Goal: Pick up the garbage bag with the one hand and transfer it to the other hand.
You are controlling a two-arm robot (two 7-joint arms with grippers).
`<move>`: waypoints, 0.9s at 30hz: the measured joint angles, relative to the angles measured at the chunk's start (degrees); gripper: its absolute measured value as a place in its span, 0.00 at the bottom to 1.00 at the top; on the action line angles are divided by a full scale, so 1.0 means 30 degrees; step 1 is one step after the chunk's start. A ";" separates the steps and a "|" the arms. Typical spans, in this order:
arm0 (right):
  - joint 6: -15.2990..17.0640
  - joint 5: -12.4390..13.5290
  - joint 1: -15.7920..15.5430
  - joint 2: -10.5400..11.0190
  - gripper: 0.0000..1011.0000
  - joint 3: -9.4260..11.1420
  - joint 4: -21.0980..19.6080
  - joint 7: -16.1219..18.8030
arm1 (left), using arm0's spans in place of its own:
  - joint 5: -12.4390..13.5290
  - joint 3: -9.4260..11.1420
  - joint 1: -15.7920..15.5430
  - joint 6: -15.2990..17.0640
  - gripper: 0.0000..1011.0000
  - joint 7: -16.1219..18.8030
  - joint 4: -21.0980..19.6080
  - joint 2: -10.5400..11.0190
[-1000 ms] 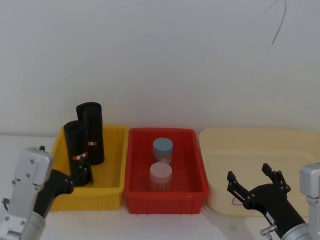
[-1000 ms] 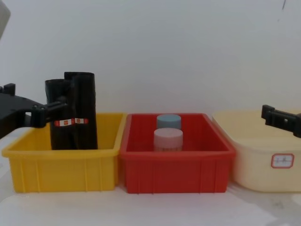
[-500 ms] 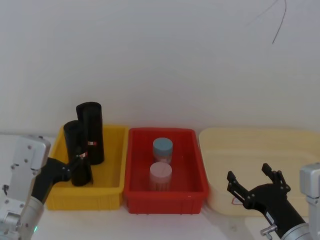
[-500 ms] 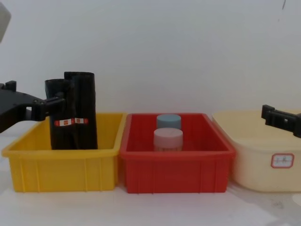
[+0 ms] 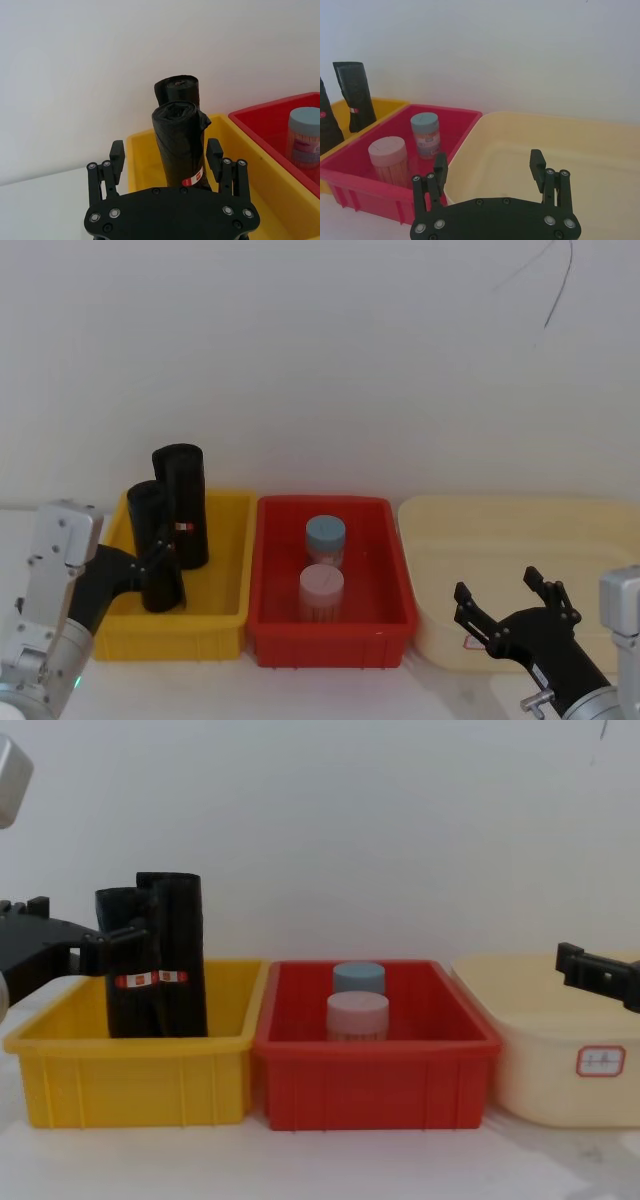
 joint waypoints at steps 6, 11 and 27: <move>0.0000 0.0000 0.0001 0.0000 0.99 -0.0001 -0.0001 0.0000 | -0.0212 -0.0082 -0.0486 -0.0387 0.99 -0.0472 0.0873 -0.0225; 0.0000 0.0000 0.0000 0.0000 0.99 -0.0001 0.0000 0.0000 | -0.0384 -0.0144 -0.0860 -0.0679 0.99 -0.0831 0.1529 -0.0417; 0.0000 0.0001 0.0002 0.0000 0.99 0.0000 -0.0001 0.0000 | -0.1159 -0.0308 -0.2274 -0.1623 0.99 -0.2135 0.3944 -0.1305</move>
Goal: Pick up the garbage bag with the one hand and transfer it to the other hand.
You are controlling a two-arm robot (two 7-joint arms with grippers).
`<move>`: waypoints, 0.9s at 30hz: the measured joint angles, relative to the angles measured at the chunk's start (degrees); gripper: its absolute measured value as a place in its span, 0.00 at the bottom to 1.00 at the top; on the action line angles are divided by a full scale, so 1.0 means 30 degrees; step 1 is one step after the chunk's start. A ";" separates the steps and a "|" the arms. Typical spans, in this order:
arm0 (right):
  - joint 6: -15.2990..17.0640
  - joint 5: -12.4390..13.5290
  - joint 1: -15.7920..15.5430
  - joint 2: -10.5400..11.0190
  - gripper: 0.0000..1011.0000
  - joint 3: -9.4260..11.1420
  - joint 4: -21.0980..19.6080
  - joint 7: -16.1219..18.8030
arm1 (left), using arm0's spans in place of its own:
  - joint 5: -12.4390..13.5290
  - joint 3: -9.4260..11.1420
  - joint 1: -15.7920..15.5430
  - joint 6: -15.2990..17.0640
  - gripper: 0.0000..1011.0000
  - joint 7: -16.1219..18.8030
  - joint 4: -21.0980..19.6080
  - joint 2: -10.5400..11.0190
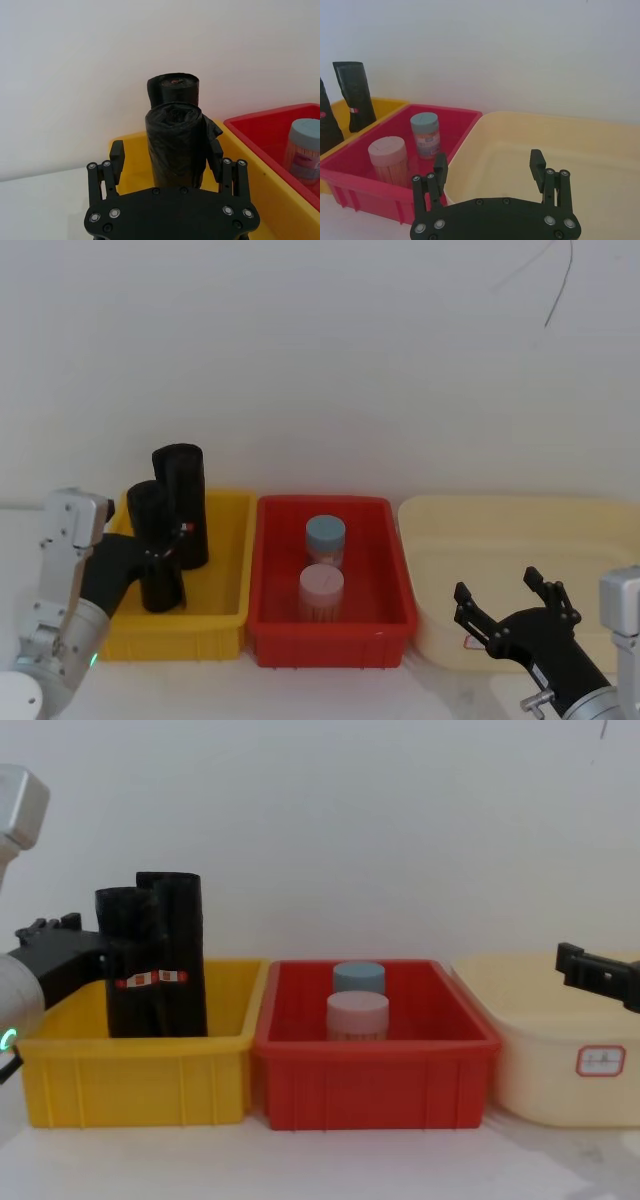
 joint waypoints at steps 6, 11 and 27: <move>0.0000 0.0000 -0.0001 0.0000 0.99 -0.0001 0.0001 -0.0001 | -0.0213 -0.0010 -0.0472 -0.0213 0.93 -0.0440 0.0772 -0.0327; 0.0000 0.0001 -0.0001 0.0000 0.99 0.0000 0.0000 0.0000 | -0.0359 -0.0031 -0.0753 -0.0346 0.80 -0.0791 0.1213 -0.0551; 0.0000 0.0000 -0.0002 0.0000 0.99 0.0000 0.0002 0.0001 | -0.0440 -0.0072 -0.0902 -0.0459 0.45 -0.1511 0.1016 -0.0782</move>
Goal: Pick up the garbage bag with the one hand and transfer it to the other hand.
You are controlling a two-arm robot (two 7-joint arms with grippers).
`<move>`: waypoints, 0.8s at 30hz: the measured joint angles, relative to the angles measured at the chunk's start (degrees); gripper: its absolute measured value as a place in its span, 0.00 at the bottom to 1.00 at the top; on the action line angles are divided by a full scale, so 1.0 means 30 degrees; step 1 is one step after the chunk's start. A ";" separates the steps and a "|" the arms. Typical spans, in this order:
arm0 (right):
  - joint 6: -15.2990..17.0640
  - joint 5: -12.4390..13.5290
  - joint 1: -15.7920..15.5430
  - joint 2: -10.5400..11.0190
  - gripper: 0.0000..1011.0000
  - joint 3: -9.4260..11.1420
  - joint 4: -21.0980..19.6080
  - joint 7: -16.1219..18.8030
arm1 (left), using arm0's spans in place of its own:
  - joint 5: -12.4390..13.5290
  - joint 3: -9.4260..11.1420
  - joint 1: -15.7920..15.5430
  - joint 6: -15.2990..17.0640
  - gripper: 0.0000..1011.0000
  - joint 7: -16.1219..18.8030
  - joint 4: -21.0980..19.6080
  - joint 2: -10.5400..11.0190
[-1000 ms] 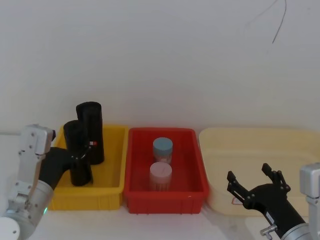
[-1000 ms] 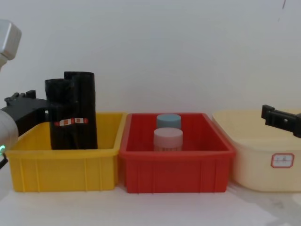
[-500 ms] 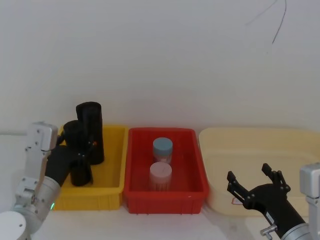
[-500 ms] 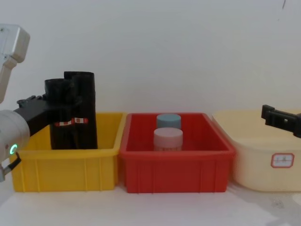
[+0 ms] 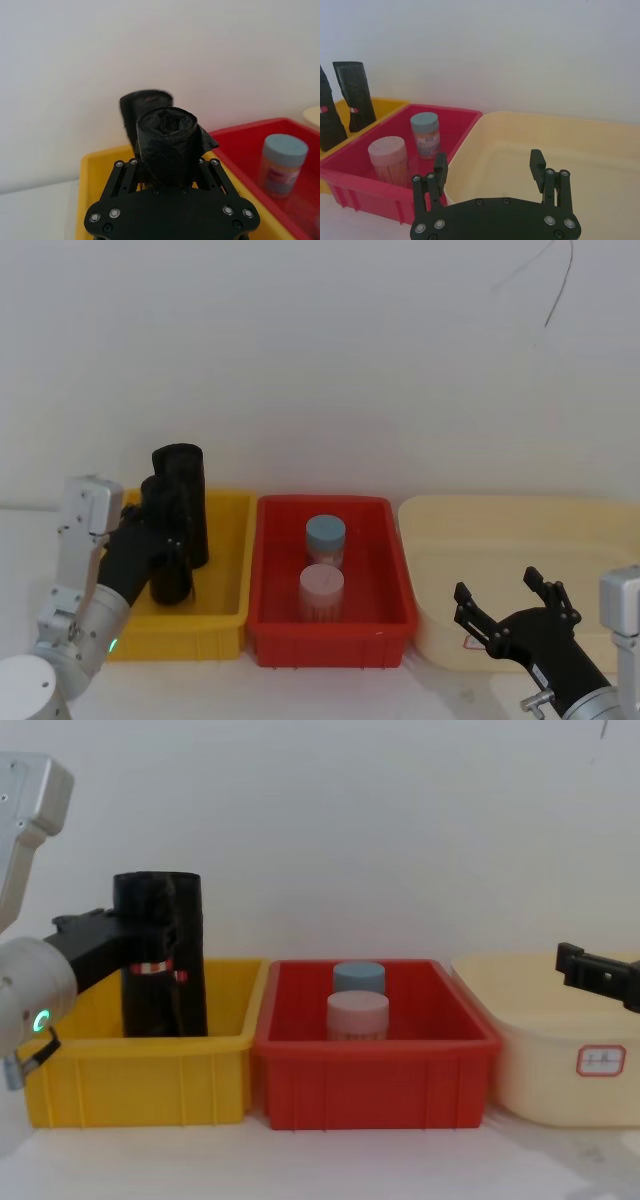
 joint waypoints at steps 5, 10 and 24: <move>0.0000 0.0000 0.0001 0.0000 0.99 -0.0001 -0.0001 -0.0001 | 0.0103 0.0227 -0.0092 0.0010 0.42 -0.0432 -0.0570 -0.0011; 0.0001 0.0000 0.0000 0.0000 0.99 0.0000 -0.0001 -0.0001 | 0.0250 0.0549 -0.0293 0.0007 0.40 -0.0931 -0.1088 -0.0072; -0.0001 0.0001 0.0000 0.0000 0.99 0.0000 -0.0002 -0.0001 | 0.0412 0.1923 -0.1449 -0.0515 0.38 -0.2995 -0.2135 -0.0881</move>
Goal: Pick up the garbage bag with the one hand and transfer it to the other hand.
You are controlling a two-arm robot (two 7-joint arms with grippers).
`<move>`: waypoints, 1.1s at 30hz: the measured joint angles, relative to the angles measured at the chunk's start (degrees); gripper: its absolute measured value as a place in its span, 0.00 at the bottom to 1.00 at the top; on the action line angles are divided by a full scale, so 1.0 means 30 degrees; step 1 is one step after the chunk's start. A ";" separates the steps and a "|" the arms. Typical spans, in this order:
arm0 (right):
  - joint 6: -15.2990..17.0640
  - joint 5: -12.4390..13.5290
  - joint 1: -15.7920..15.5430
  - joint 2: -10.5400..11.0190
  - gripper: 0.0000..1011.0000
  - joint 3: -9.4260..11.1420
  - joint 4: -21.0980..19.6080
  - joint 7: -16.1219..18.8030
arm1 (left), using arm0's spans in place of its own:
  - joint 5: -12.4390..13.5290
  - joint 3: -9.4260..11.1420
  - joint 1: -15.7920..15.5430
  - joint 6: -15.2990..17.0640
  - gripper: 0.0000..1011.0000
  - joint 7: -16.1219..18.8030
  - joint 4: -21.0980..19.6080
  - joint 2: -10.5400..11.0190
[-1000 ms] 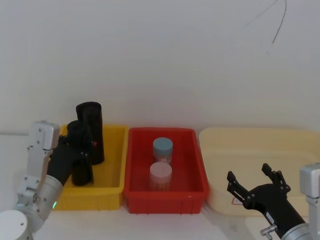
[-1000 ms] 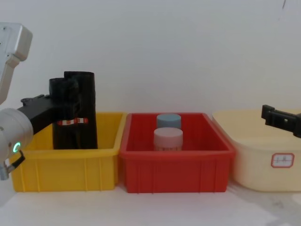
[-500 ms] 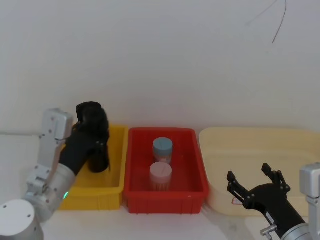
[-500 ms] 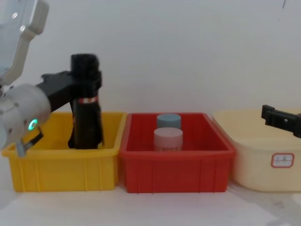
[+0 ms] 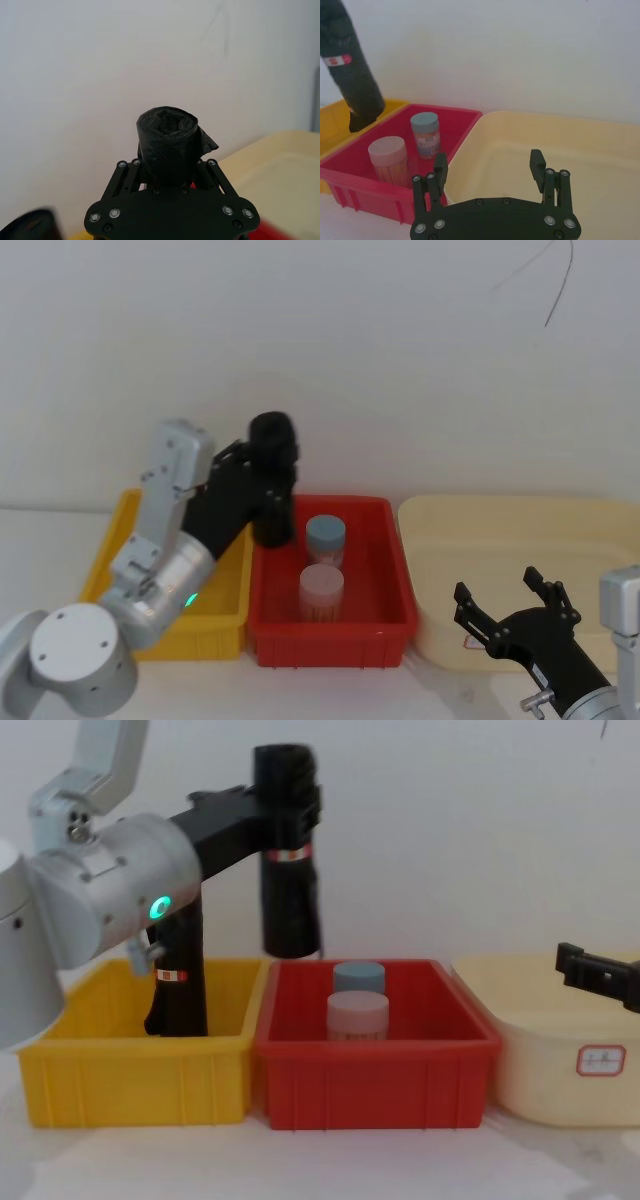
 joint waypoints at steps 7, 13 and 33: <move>0.0001 -0.0001 0.0000 0.0000 0.99 0.0000 0.0001 0.0000 | -0.0090 0.0779 -0.0750 -0.0452 0.38 -0.1027 0.0321 -0.0829; 0.0001 -0.0001 0.0001 0.0000 0.99 0.0000 0.0001 0.0000 | -0.0266 0.1355 -0.1237 -0.0862 0.38 -0.1705 0.0994 -0.1511; -0.0869 -0.0382 0.0264 0.0057 0.99 -0.0150 0.0058 0.0725 | -0.0790 0.1900 -0.1752 -0.1269 0.38 -0.2561 0.2111 -0.2416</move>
